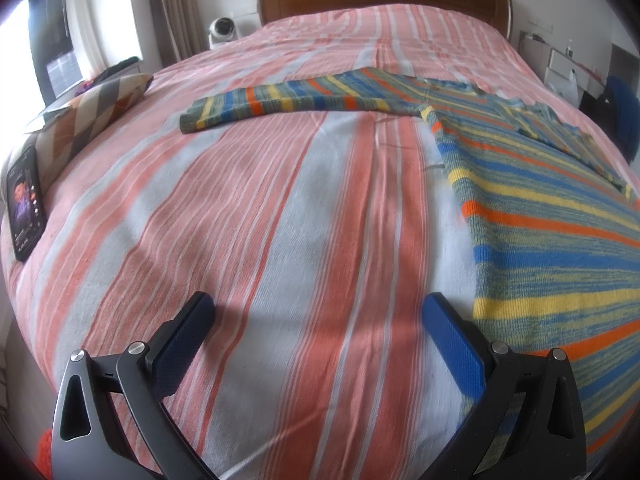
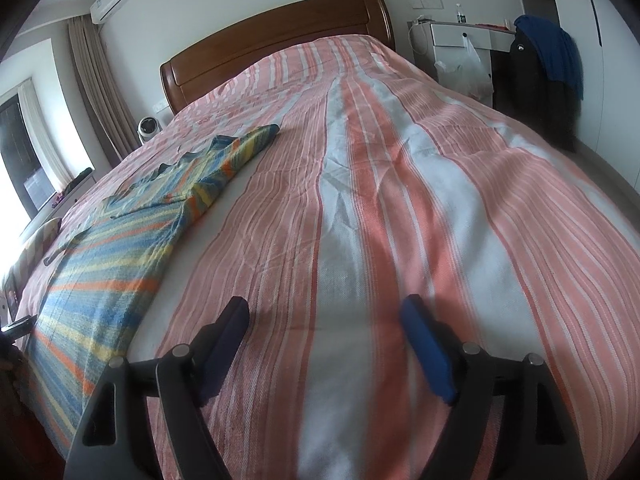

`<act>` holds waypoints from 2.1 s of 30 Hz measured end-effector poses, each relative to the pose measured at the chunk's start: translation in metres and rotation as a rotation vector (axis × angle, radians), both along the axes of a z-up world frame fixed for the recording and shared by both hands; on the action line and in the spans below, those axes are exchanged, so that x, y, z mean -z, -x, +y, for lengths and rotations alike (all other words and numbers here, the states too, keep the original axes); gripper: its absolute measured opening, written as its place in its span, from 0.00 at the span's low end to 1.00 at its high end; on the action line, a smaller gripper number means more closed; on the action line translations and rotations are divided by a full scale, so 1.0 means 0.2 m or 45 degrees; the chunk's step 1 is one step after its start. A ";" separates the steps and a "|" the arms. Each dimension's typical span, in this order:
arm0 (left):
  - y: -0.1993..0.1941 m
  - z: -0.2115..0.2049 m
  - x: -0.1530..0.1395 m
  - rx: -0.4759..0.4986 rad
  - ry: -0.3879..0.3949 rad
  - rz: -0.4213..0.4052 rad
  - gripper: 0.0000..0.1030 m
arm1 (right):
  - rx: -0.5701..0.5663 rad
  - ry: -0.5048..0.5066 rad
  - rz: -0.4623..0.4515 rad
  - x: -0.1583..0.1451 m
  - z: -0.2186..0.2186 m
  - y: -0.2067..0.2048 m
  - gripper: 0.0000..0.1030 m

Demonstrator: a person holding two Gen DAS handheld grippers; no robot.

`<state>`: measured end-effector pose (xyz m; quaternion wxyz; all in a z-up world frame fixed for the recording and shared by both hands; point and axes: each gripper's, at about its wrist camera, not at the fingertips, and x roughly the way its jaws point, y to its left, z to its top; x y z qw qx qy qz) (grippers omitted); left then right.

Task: Fold small clothes

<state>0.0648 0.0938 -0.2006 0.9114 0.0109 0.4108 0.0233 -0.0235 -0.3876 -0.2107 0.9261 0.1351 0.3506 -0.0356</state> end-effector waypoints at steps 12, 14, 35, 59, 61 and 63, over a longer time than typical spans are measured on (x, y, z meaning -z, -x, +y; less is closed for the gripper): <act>0.00 0.00 0.00 0.000 -0.001 0.000 1.00 | 0.000 0.001 0.000 0.00 0.00 0.00 0.76; 0.00 0.00 0.00 0.000 -0.002 0.000 1.00 | 0.000 0.000 0.000 0.00 0.00 0.00 0.76; 0.00 0.00 -0.01 0.013 -0.002 0.017 1.00 | 0.001 0.002 0.000 0.00 0.00 0.00 0.76; -1.13 0.73 -0.19 -0.201 0.286 0.290 0.02 | 0.009 0.042 0.004 0.00 0.00 0.00 0.77; -1.10 0.58 -0.37 -0.096 0.202 0.182 0.01 | 0.009 0.044 0.003 0.01 -0.01 0.01 0.77; -1.06 0.38 -0.59 0.050 0.155 0.073 0.01 | 0.008 0.042 -0.003 0.01 -0.01 0.01 0.77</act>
